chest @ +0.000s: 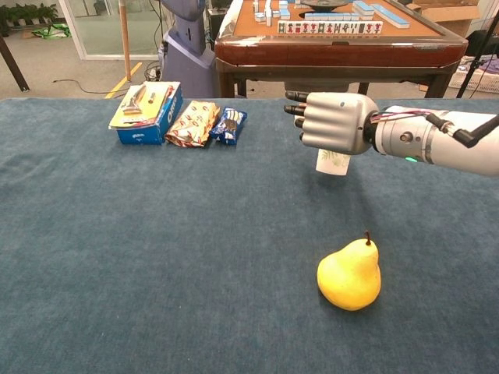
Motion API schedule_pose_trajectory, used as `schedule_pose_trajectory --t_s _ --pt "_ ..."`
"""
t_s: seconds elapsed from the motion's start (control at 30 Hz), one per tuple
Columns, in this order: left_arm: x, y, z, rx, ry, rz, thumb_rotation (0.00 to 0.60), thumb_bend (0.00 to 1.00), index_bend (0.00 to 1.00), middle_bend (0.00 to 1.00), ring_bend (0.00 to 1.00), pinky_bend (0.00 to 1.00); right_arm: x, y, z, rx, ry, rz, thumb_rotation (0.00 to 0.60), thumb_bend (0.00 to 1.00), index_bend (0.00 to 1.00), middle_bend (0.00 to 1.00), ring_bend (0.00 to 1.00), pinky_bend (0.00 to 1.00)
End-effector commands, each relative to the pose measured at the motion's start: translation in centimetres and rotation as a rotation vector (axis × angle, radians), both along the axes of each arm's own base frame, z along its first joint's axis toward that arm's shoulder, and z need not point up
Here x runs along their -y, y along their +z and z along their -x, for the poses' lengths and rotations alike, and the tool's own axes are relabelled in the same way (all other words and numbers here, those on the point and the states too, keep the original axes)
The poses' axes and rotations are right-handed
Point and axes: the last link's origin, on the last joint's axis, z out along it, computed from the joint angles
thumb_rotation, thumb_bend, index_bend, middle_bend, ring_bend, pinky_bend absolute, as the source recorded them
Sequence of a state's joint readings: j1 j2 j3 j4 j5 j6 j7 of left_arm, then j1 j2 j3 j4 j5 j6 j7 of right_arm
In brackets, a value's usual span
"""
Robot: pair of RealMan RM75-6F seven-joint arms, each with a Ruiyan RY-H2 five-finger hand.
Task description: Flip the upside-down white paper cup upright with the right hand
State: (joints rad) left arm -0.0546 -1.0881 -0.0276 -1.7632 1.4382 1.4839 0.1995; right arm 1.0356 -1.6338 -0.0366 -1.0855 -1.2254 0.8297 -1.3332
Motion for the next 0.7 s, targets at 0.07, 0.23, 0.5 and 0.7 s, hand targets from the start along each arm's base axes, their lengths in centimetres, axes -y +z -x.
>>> schedule_pose_trajectory --t_s 0.07,0.23,0.5,0.7 --pt "0.1 0.0 0.1 0.0 0.004 0.002 0.6 0.21 0.19 0.0 0.0 0.0 -0.4 -0.6 0.1 0.017 -0.032 0.019 0.6 0.2 0.18 0.17 0.0 0.0" --pt "0.1 0.0 0.2 0.002 0.003 -0.001 0.6 0.21 0.19 0.0 0.0 0.0 -0.7 -0.4 -0.3 0.074 -0.067 0.022 0.6 0.19 0.02 0.11 0.0 0.0" --pt "-0.2 0.0 0.0 0.005 -0.006 0.002 0.6 0.21 0.19 0.0 0.0 0.0 -1.3 2.9 -1.7 0.356 -0.177 0.049 0.6 0.18 0.0 0.08 0.0 0.0" --pt "-0.6 -0.1 -0.3 0.002 -0.021 0.01 0.6 0.21 0.19 0.0 0.0 0.0 -2.5 5.8 -1.4 0.514 -0.276 0.037 0.6 0.18 0.0 0.08 0.0 0.0"
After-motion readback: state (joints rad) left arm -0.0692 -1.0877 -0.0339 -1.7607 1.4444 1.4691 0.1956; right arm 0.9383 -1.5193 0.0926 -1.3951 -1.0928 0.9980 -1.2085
